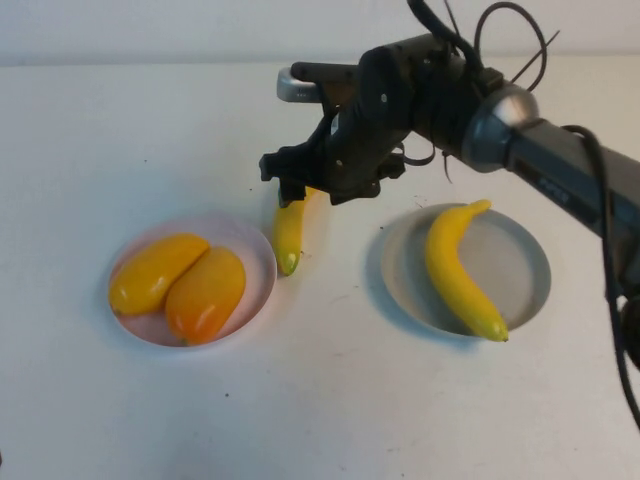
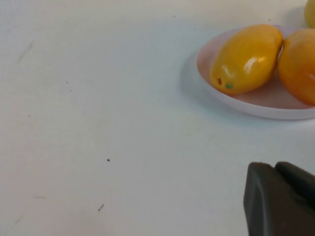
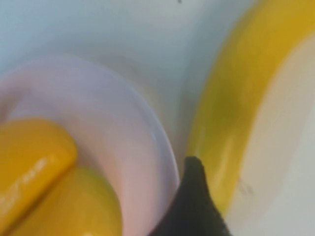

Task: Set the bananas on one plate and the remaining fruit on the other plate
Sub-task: Put another type of fruit in the right plate

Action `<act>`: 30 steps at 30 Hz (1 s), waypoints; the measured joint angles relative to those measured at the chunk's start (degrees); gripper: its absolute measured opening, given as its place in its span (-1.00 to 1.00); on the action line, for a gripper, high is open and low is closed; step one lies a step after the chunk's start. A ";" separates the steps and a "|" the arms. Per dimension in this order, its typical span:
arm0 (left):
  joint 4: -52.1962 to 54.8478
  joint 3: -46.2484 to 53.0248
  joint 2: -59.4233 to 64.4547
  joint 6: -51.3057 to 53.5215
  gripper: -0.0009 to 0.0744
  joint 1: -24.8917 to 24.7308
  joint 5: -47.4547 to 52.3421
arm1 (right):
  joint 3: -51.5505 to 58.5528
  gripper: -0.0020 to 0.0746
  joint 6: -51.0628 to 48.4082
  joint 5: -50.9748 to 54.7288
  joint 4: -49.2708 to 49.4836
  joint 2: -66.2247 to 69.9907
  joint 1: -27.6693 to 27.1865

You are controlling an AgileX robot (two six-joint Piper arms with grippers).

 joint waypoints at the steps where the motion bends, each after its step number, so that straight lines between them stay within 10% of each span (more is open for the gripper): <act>1: 0.00 0.00 0.00 0.00 -0.99 0.00 0.00 | -2.24 0.30 0.00 0.24 0.14 1.54 0.00; 19: 0.00 0.00 0.00 0.00 -0.99 0.00 0.00 | -20.52 0.29 0.04 5.29 -2.72 17.12 0.33; 30: 0.00 0.00 0.00 0.00 -0.99 0.00 0.00 | -20.61 -0.16 -2.54 6.61 -3.75 17.12 0.33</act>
